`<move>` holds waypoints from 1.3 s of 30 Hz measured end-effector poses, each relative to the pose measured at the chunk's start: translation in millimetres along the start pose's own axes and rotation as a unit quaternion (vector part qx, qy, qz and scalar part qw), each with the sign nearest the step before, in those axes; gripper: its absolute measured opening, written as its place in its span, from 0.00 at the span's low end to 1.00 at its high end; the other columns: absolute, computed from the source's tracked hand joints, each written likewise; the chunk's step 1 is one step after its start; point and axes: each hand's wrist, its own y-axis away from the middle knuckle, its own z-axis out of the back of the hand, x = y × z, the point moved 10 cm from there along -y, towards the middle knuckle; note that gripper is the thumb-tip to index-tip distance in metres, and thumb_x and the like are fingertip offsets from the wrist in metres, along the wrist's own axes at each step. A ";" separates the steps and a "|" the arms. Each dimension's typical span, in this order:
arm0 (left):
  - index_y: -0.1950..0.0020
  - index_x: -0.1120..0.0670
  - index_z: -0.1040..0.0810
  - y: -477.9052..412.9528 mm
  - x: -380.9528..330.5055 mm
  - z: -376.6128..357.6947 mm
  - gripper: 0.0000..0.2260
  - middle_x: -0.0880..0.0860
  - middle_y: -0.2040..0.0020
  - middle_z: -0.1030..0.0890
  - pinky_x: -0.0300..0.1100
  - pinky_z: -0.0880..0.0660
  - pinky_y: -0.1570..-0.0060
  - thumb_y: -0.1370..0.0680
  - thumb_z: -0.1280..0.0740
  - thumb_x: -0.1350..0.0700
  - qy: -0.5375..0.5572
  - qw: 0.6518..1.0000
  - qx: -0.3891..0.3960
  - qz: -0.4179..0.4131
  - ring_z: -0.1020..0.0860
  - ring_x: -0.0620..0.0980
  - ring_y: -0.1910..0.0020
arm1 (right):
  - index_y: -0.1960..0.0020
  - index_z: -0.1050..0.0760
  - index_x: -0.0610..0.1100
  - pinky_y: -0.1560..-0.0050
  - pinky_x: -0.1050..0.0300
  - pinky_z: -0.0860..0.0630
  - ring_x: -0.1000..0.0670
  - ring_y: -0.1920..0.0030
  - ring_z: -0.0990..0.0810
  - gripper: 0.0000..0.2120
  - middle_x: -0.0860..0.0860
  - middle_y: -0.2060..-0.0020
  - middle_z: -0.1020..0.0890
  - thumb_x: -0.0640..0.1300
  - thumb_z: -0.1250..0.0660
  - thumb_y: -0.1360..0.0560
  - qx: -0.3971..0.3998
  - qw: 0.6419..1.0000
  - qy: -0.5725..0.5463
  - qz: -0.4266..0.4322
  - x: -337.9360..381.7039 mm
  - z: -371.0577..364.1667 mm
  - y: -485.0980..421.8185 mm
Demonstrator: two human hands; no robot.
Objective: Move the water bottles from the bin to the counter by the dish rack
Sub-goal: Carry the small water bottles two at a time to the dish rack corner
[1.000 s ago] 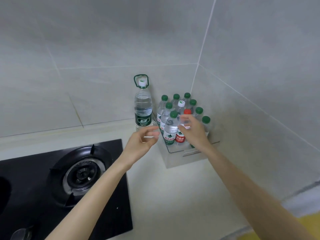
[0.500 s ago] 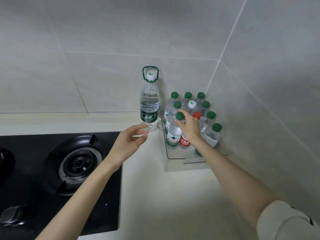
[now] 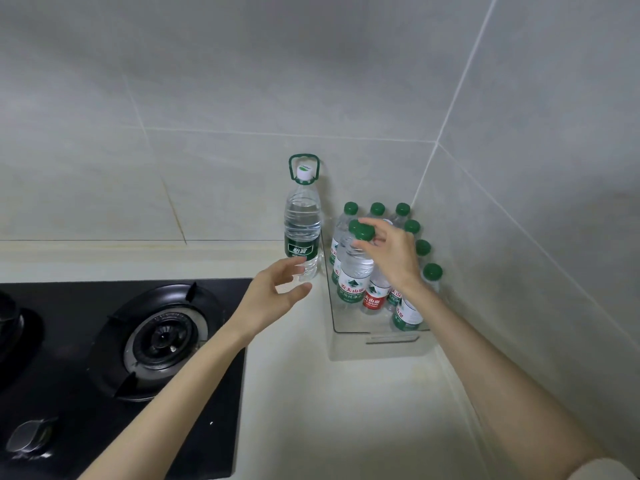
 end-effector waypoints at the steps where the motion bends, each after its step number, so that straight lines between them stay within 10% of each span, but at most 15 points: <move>1: 0.33 0.45 0.27 -1.9 -1.0 -3.3 0.22 0.46 0.41 0.21 0.38 0.27 0.42 0.26 0.28 0.56 0.000 1.000 0.002 -0.002 0.24 0.44 0.39 | 0.39 0.21 0.47 0.42 0.54 0.21 0.51 0.50 0.16 0.23 0.48 0.51 0.15 0.42 0.22 0.33 0.002 1.000 -0.019 0.012 13.5 7.7 0.1; 12: 0.37 0.32 0.33 -9.7 -86.1 -35.7 0.38 0.39 0.40 0.22 0.32 0.26 0.45 0.38 0.18 0.56 0.025 0.990 0.043 -0.128 0.25 0.37 0.40 | 0.39 0.22 0.50 0.50 0.63 0.21 0.57 0.55 0.15 0.22 0.54 0.56 0.14 0.40 0.23 0.32 0.003 0.987 -0.146 0.063 131.3 91.5 26.6; 23: 0.42 0.40 0.29 6.0 -95.3 -60.4 0.36 0.44 0.49 0.16 0.39 0.21 0.55 0.41 0.18 0.64 0.091 0.983 0.049 -0.153 0.19 0.44 0.48 | 0.41 0.22 0.51 0.54 0.44 0.18 0.49 0.56 0.15 0.20 0.55 0.58 0.13 0.42 0.24 0.31 -0.002 0.990 -0.137 0.046 131.1 110.2 57.7; 32: 0.41 0.41 0.28 -3.4 -72.4 -57.5 0.34 0.40 0.55 0.15 0.41 0.20 0.53 0.40 0.18 0.62 0.087 0.989 0.021 -0.114 0.18 0.43 0.52 | 0.36 0.25 0.48 0.49 0.74 0.27 0.58 0.46 0.19 0.17 0.53 0.43 0.18 0.45 0.30 0.25 0.000 0.996 -0.062 -0.058 20.6 110.3 52.6; 39: 0.34 0.47 0.29 -12.0 -59.2 -44.8 0.37 0.49 0.54 0.14 0.46 0.20 0.52 0.38 0.19 0.63 0.116 0.991 0.006 -0.068 0.16 0.48 0.51 | 0.37 0.24 0.44 0.38 0.56 0.27 0.47 0.39 0.22 0.23 0.47 0.40 0.19 0.38 0.26 0.31 -0.056 0.985 0.083 -0.139 -99.2 94.9 51.8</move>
